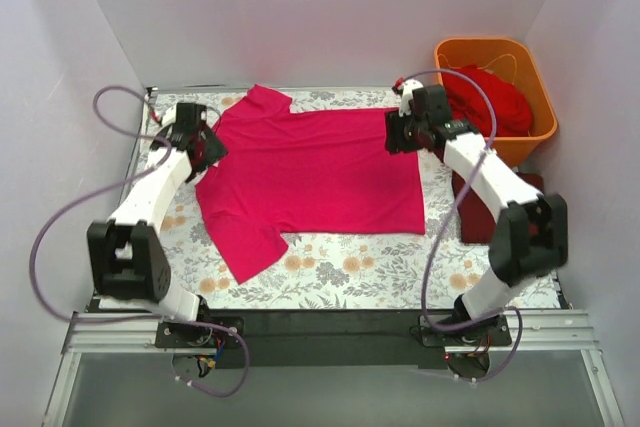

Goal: Fold and stack the t-shirts
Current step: Fold the tshirt

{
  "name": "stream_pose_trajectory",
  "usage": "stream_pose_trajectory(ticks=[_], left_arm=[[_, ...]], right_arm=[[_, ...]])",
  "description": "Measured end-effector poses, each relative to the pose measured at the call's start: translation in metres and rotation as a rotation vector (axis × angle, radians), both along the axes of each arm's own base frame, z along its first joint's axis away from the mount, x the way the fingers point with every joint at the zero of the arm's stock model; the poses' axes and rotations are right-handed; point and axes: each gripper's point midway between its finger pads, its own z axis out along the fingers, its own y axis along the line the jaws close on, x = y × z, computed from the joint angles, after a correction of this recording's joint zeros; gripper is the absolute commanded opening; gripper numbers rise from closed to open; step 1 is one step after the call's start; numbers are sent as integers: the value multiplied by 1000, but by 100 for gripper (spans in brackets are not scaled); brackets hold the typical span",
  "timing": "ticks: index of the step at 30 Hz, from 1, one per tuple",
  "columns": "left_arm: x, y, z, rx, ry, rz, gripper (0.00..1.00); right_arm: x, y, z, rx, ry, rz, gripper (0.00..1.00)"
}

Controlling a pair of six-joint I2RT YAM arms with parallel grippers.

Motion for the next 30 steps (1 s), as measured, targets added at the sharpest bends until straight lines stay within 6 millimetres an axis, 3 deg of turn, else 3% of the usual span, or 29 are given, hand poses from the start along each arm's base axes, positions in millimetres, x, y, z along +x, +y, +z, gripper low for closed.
stream_pose_trajectory(ticks=[3,6,7,10,13,19,30], left_arm=[[-58,14,1,-5,6,47,64],[-90,26,-27,-22,54,92,59],[-102,29,-44,-29,90,106,58],[-123,29,-72,-50,160,110,58],[-126,28,-79,-69,166,110,58],[-113,31,-84,-67,132,121,57],[-129,32,-113,-62,216,128,46]], right_arm=[[-59,10,10,36,-4,42,54],[-98,9,-11,41,51,56,54],[-113,7,-24,37,85,58,53],[-148,-1,-56,27,174,54,52],[-177,-8,-70,39,210,48,52],[-196,-13,-67,74,174,42,52],[-203,-17,-80,65,194,30,52]])
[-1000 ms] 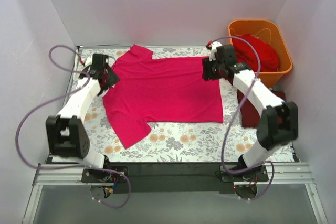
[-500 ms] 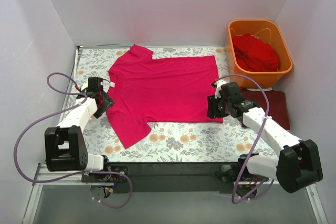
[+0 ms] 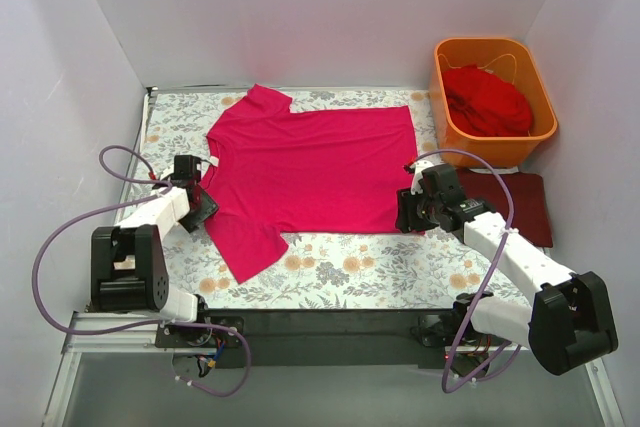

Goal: Fold and stack the t-shirts
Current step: Fold the tshirt

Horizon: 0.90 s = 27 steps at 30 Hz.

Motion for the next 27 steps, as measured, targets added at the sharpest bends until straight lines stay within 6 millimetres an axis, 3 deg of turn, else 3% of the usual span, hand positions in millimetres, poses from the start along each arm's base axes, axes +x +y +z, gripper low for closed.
stream_pose_trajectory(ticks=[7,19,27], left_arm=[[-2,5,-11,24,45,6,40],[-3,7,-11,41,52,-4,6],[-1,5,-12,31,50,-20,0]], right_arm=[[1,-4,-2,-18,-3,-14,52],[5,-39,-17,-96,21,-185,52],[2,-48,-33,-124,83,-252,52]])
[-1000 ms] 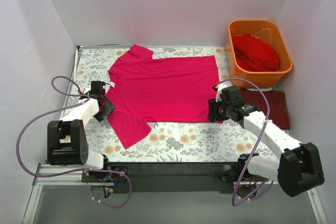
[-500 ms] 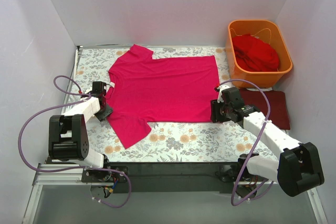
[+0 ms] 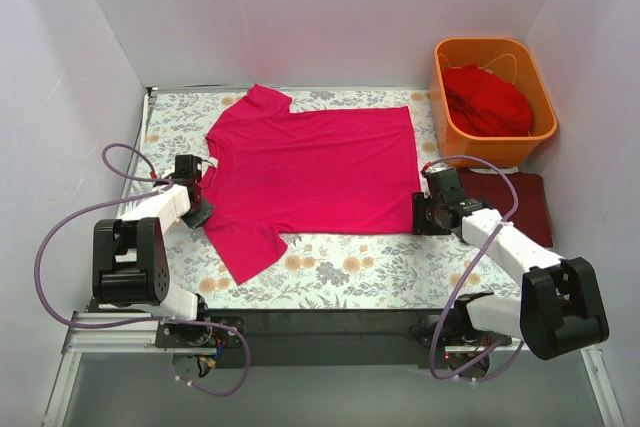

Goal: Fold and stack the t-shirts
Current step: Fold the tshirt

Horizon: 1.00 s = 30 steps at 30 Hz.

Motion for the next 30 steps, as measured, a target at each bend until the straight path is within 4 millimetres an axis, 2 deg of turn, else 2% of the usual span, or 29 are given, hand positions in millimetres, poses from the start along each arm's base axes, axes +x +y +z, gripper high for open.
stream_pose_trajectory(ticks=[9,15,22,30], left_arm=[[0,0,0,-2,1,-5,0],[0,-1,0,-2,0,-6,0],[0,-1,0,-2,0,-6,0],[0,-1,1,-2,-1,-7,0]], right_arm=[[-6,-4,-20,-27,82,-36,50],[-6,-4,-21,-23,86,-39,50],[1,-5,-12,-12,55,-52,49],[6,-9,-20,-17,71,-73,41]])
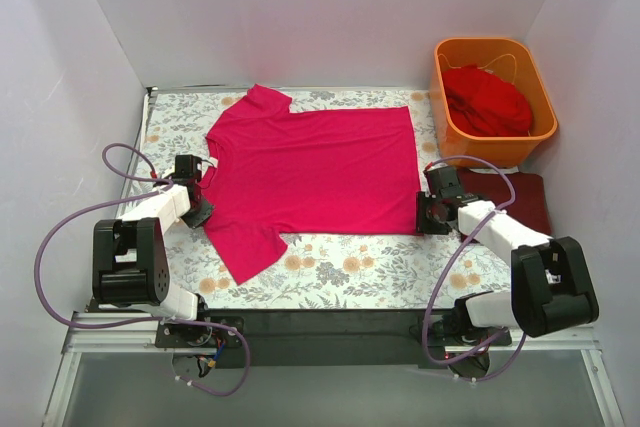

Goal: Fold and stack the t-shirts
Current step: Fold the tshirt

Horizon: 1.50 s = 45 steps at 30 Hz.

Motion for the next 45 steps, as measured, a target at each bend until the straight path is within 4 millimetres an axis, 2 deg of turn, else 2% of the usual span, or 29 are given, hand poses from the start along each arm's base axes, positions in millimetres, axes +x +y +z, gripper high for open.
stream_pose_trajectory(ticks=[7,10,11,13,16,19,23,27,30,34,39,45], left_arm=[[0,0,0,-1,-1,1,0],[0,0,0,0,0,2,0],[0,0,0,0,0,2,0],[0,0,0,-1,0,5,0],[-2,-1,1,-6,1,16,0],[-9,-2,2,-16,16,33,0],[-18,-4,14,-28,5,53,0],[-19,-5,28,-35,-35,63,0],[-19,-6,30,-45,-23,63,0],[-11,-7,39,-50,-22,60,0],[13,-6,56,-52,-55,56,0],[39,-7,52,-63,-20,53,0]], right_arm=[[4,1,-5,5,-1,2,33],[6,0,-6,10,-6,-5,20],[6,-1,-6,15,-5,-9,11],[6,-2,-6,26,-2,-15,1],[3,-4,-4,46,6,-22,1],[-7,-7,-2,45,36,-26,1],[-21,-10,8,43,47,-18,1],[-25,-12,17,45,27,-11,1],[-23,-12,21,44,34,-10,1],[-8,-9,34,48,20,-3,1],[19,-5,49,45,2,8,1],[46,-7,51,13,10,12,1]])
